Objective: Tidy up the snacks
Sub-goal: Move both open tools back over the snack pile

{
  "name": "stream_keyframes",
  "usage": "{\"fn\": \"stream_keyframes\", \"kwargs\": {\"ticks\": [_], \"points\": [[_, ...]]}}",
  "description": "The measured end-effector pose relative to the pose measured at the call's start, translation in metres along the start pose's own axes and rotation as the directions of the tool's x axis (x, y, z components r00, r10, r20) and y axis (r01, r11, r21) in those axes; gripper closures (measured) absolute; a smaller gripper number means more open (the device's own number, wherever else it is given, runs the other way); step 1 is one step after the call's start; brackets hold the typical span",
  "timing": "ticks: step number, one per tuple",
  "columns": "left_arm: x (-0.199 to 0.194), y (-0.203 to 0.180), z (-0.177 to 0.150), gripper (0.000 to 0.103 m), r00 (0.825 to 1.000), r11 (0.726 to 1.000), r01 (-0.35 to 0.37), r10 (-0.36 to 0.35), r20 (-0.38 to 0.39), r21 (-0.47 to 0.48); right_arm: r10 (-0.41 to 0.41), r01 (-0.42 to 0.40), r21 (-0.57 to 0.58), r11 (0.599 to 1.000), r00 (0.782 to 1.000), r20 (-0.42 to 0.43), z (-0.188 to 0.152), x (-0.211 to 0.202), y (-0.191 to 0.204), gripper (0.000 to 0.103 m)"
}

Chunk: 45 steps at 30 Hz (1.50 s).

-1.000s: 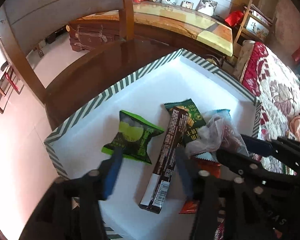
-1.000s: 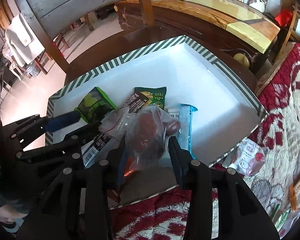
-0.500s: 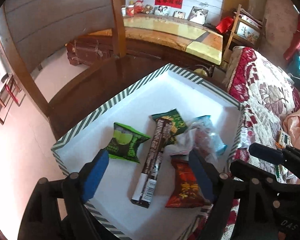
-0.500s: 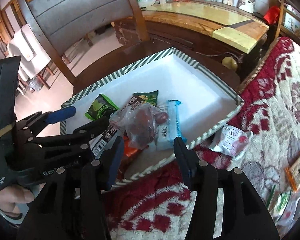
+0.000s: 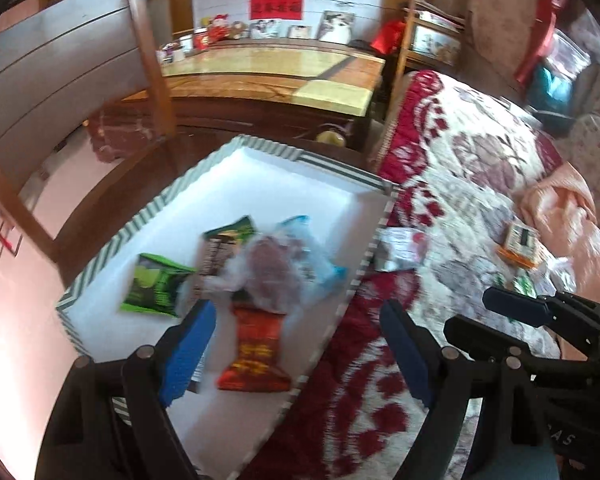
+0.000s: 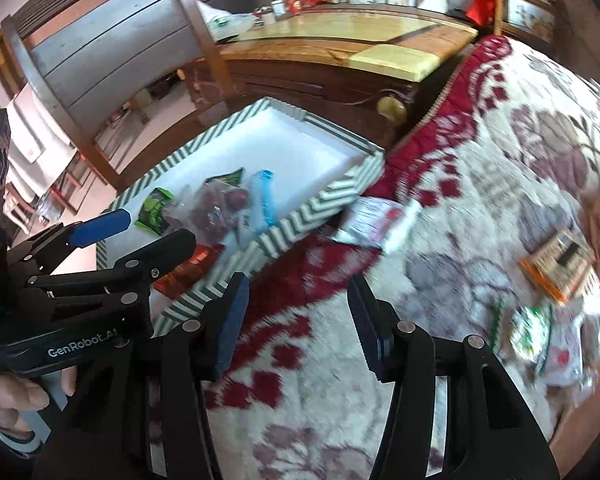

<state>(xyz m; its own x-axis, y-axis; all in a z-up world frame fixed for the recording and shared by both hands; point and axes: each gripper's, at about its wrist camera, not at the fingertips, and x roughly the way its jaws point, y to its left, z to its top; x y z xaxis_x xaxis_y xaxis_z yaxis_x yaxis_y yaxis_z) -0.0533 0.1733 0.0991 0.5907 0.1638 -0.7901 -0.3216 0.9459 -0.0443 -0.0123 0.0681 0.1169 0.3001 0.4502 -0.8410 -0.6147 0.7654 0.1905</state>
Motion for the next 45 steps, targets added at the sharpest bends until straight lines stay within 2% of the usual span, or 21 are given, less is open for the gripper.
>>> {"fn": "stream_keyframes", "kwargs": {"ticks": [19, 32, 35, 38, 45], "points": [[0.007, -0.099, -0.009, 0.017, 0.993, 0.983, 0.107, -0.099, -0.059, 0.147, -0.103, 0.098, 0.189, 0.977, 0.995, 0.014, -0.060, -0.051, -0.103, 0.052], [0.031, -0.156, -0.007, 0.017, 0.976, 0.959, 0.194, -0.168, -0.138, 0.208, -0.164, 0.163, 0.310, 0.937, 0.986, -0.023, -0.094, -0.069, -0.163, 0.052], [0.039, -0.175, -0.004, 0.015, 0.964, 0.936, 0.248, -0.212, -0.163, 0.249, -0.174, 0.173, 0.330, 0.928, 0.984, -0.027, -0.099, -0.072, -0.174, 0.052], [0.047, -0.192, -0.004, 0.015, 0.953, 0.902, 0.289, -0.240, -0.182, 0.320, -0.179, 0.179, 0.351, 0.919, 0.983, -0.032, -0.104, -0.074, -0.184, 0.044], [0.074, -0.221, 0.001, 0.015, 0.910, 0.784, 0.410, -0.317, -0.268, 0.465, -0.172, 0.174, 0.384, 0.907, 0.984, -0.042, -0.112, -0.073, -0.196, 0.044]]}}
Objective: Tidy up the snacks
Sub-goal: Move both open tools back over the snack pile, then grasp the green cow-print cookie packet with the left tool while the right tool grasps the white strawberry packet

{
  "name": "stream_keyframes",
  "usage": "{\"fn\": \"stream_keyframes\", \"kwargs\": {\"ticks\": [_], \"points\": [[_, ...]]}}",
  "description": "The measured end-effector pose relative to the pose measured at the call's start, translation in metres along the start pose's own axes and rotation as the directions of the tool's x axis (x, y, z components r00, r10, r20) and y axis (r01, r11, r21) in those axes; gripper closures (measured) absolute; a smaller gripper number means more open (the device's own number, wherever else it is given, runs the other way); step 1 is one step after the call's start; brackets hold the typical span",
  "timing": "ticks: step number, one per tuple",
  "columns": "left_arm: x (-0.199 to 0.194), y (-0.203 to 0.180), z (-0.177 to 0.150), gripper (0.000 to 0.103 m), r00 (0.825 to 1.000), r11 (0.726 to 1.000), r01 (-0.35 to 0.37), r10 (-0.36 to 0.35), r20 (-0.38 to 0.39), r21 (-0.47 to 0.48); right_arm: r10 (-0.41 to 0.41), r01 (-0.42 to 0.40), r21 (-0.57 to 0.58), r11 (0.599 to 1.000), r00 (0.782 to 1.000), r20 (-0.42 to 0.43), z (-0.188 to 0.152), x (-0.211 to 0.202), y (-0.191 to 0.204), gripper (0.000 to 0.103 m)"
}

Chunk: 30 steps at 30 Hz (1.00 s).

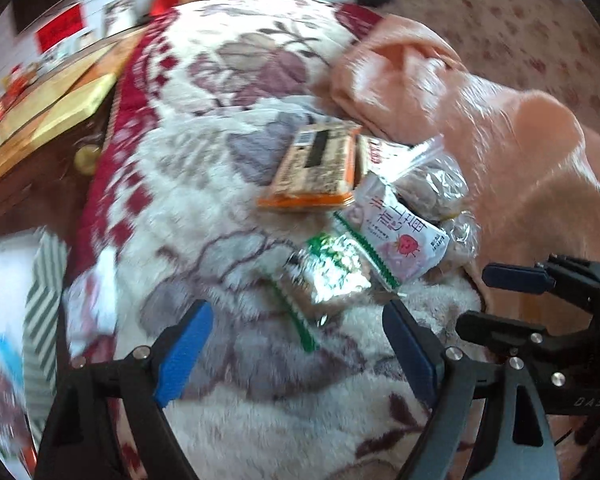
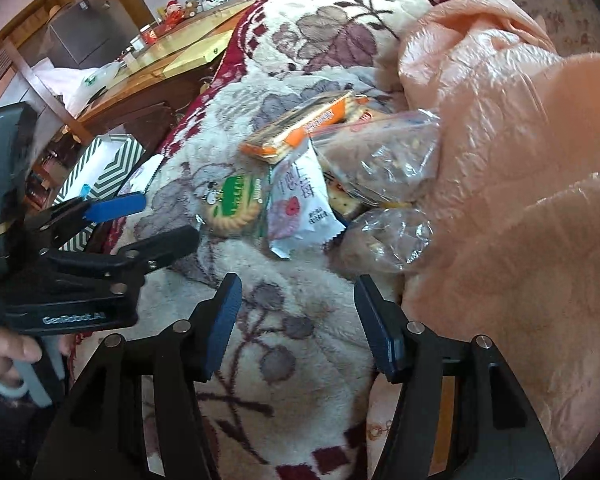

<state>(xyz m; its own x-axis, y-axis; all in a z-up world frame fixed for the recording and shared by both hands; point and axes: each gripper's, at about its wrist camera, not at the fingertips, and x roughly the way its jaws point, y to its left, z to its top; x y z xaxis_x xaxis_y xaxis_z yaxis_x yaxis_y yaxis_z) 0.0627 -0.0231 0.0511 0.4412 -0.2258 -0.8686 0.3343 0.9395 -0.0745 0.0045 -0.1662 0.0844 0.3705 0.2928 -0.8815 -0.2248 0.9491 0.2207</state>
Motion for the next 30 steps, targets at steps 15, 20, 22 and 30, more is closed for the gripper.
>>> {"fn": "stream_keyframes", "kwargs": {"ticks": [15, 20, 22, 30], "points": [[0.040, -0.017, 0.017, 0.034, 0.993, 0.965, 0.102, -0.084, -0.084, 0.242, -0.027, 0.027, -0.005, 1.000, 1.000, -0.012, 0.005, 0.011, -0.006, 0.044], [0.037, -0.014, 0.015, 0.046, 0.995, 0.967, 0.088, -0.075, -0.062, 0.239, -0.071, 0.070, -0.060, 0.996, 0.997, -0.012, 0.023, 0.015, -0.002, 0.044], [0.034, -0.009, 0.014, 0.046, 0.996, 0.974, 0.083, -0.073, -0.052, 0.211, -0.079, 0.078, -0.074, 0.994, 0.997, -0.009, 0.031, 0.017, -0.002, 0.044], [0.008, 0.016, -0.003, 0.047, 0.999, 0.998, 0.040, -0.038, -0.032, 0.049, -0.118, 0.108, -0.204, 0.973, 0.992, -0.035, 0.043, 0.038, 0.017, 0.044]]}}
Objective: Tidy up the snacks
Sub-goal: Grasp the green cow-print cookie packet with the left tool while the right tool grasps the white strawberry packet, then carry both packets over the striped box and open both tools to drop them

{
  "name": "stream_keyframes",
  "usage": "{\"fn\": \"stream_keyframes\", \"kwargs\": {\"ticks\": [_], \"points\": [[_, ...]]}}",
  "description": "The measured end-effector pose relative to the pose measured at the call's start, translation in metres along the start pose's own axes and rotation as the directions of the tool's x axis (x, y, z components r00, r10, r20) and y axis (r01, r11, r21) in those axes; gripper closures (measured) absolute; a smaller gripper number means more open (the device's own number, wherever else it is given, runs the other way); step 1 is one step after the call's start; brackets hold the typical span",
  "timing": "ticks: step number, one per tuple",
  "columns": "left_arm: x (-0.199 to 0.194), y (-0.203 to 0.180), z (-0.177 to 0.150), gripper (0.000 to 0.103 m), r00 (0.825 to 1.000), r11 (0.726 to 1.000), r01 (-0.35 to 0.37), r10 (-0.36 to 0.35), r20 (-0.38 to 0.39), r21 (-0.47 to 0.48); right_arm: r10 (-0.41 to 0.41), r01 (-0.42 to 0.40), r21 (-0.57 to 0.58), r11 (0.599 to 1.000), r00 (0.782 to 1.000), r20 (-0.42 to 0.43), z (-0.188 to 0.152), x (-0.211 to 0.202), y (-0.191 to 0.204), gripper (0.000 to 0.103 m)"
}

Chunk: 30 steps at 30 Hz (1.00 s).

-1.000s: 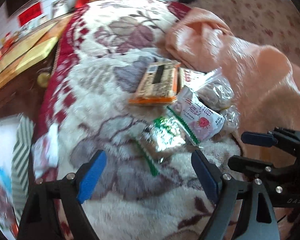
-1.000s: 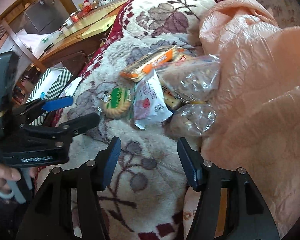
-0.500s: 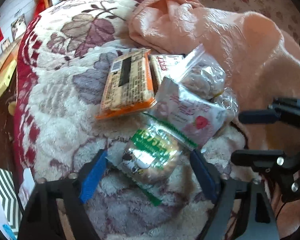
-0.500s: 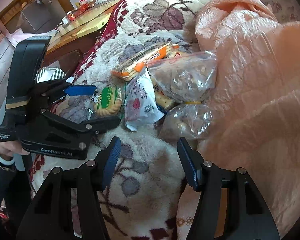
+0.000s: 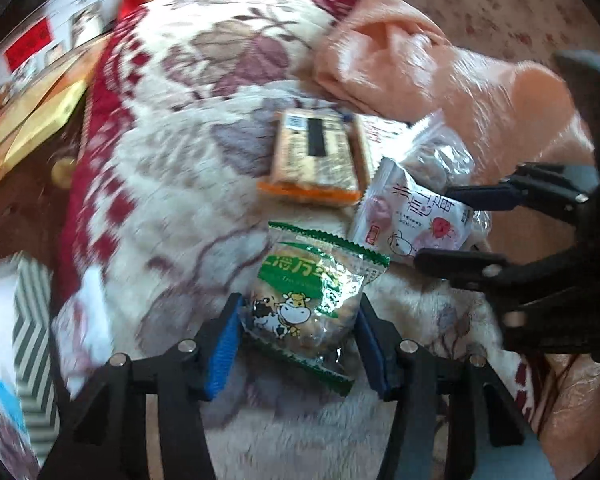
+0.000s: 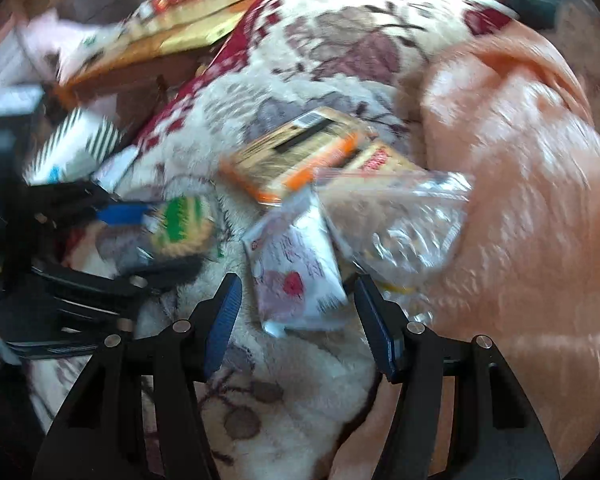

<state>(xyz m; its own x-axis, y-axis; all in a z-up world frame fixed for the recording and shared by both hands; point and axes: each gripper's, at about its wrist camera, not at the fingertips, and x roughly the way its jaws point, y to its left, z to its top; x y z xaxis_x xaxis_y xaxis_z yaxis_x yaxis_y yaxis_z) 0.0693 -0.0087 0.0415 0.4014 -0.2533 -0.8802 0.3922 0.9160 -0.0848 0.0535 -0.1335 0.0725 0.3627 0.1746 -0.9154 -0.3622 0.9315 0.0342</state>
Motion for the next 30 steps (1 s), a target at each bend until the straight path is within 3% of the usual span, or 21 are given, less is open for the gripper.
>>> {"fn": "stream_keyframes", "kwargs": {"ticks": [5, 8, 11, 15, 16, 17, 25, 30], "points": [[-0.013, 0.010, -0.014, 0.047, 1.000, 0.997, -0.016, 0.017, 0.016, -0.072, -0.082, 0.066, -0.201, 0.977, 0.994, -0.070, 0.007, 0.023, 0.021, 0.041], [-0.015, 0.010, -0.020, 0.046, 1.000, 0.996, -0.019, 0.021, 0.017, -0.090, -0.102, 0.083, -0.236, 0.968, 0.992, -0.070, 0.008, 0.028, 0.022, 0.041], [-0.015, 0.010, -0.025, 0.046, 1.000, 0.993, -0.013, 0.016, 0.020, -0.118, -0.078, 0.068, -0.209, 0.976, 0.996, -0.041, 0.011, 0.027, 0.016, 0.053], [-0.021, 0.009, -0.032, 0.046, 1.000, 0.989, -0.007, 0.011, 0.029, -0.145, -0.081, 0.072, -0.198, 0.978, 0.996, -0.042, 0.008, 0.025, 0.013, 0.061], [-0.023, 0.009, -0.033, 0.046, 0.999, 0.989, -0.005, 0.010, 0.033, -0.150, -0.074, 0.065, -0.185, 0.981, 0.996, -0.043, 0.007, 0.024, 0.012, 0.068], [-0.026, 0.010, -0.035, 0.046, 0.999, 0.988, -0.005, 0.011, 0.040, -0.156, -0.061, 0.053, -0.168, 0.984, 0.997, -0.042, 0.006, 0.021, 0.011, 0.085], [-0.037, 0.012, -0.046, 0.046, 0.998, 0.983, -0.007, 0.018, 0.056, -0.183, 0.011, -0.015, -0.092, 0.996, 0.999, -0.046, -0.010, 0.009, 0.014, 0.086], [-0.046, 0.017, -0.051, 0.046, 0.997, 0.977, -0.010, 0.026, 0.074, -0.213, 0.136, -0.136, 0.004, 0.991, 0.991, 0.006, -0.008, -0.008, 0.009, 0.087]]}}
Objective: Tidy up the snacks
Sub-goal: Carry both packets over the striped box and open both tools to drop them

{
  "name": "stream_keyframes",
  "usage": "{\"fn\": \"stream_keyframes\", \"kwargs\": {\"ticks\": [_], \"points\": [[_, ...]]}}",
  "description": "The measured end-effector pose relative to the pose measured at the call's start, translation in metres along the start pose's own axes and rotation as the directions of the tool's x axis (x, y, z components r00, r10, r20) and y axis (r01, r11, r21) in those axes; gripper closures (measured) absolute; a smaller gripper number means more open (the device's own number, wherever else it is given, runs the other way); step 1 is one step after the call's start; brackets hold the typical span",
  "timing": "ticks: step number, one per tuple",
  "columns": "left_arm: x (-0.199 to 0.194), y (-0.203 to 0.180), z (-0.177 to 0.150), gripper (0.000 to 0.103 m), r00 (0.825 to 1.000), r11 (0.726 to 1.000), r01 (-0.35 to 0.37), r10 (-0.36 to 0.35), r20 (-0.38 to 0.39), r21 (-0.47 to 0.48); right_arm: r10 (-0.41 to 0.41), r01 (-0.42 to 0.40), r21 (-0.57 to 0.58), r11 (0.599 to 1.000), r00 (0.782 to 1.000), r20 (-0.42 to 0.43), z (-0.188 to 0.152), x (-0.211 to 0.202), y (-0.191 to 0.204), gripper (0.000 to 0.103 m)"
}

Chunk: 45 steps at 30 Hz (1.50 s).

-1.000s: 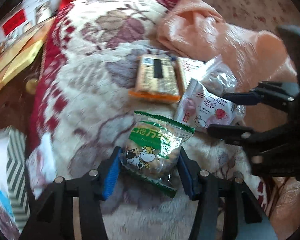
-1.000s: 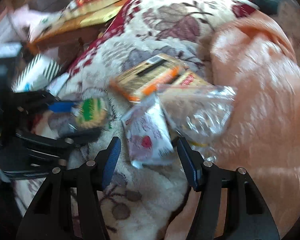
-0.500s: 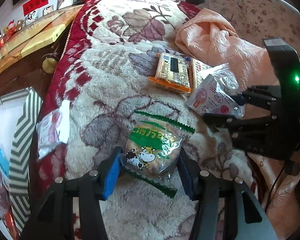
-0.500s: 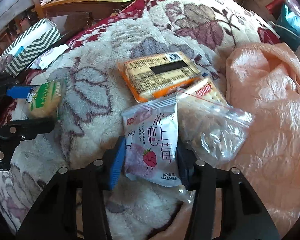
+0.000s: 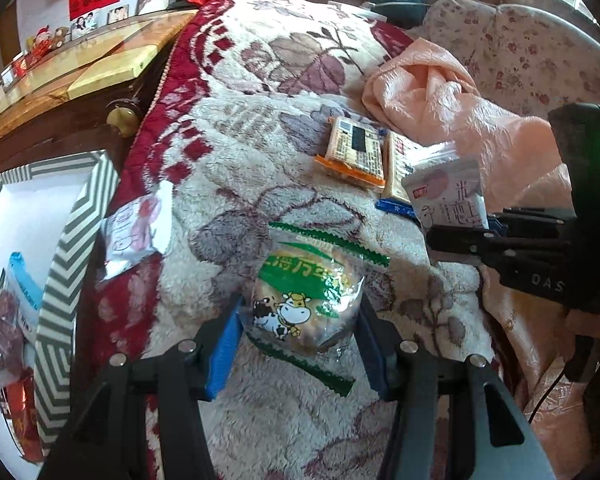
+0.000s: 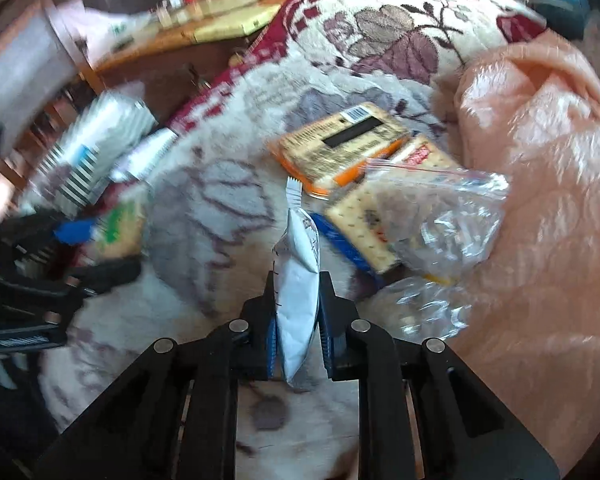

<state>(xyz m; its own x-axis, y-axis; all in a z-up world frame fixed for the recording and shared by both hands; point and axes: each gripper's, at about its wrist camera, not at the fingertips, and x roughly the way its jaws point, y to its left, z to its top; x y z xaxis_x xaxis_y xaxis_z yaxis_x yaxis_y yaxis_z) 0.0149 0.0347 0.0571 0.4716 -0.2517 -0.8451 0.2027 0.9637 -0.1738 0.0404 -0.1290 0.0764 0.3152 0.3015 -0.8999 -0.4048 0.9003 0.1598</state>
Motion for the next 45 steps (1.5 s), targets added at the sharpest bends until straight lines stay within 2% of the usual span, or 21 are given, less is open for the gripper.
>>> {"fn": "stream_keyframes", "kwargs": {"ticks": [10, 13, 24, 36, 45], "points": [[-0.031, 0.018, -0.005, 0.046, 0.995, 0.996, -0.082, 0.083, 0.055, -0.029, 0.085, -0.084, -0.020, 0.996, 0.996, 0.022, 0.000, -0.003, 0.040, 0.087], [-0.042, 0.026, -0.006, 0.046, 0.989, 0.992, -0.122, 0.125, 0.074, -0.038, 0.105, -0.104, -0.046, 0.994, 0.994, 0.023, 0.003, -0.002, 0.059, 0.087], [-0.078, 0.070, -0.016, 0.046, 0.969, 0.971, -0.201, 0.217, 0.115, -0.132, 0.154, -0.149, -0.140, 0.979, 0.988, 0.023, 0.023, -0.001, 0.118, 0.087], [-0.106, 0.125, -0.032, 0.046, 0.946, 0.933, -0.261, 0.299, 0.128, -0.250, 0.192, -0.188, -0.267, 0.945, 0.981, -0.009, 0.048, 0.007, 0.190, 0.087], [-0.118, 0.165, -0.048, 0.046, 0.938, 0.897, -0.263, 0.324, 0.122, -0.356, 0.208, -0.208, -0.348, 0.914, 0.977, -0.040, 0.065, 0.015, 0.237, 0.087]]}}
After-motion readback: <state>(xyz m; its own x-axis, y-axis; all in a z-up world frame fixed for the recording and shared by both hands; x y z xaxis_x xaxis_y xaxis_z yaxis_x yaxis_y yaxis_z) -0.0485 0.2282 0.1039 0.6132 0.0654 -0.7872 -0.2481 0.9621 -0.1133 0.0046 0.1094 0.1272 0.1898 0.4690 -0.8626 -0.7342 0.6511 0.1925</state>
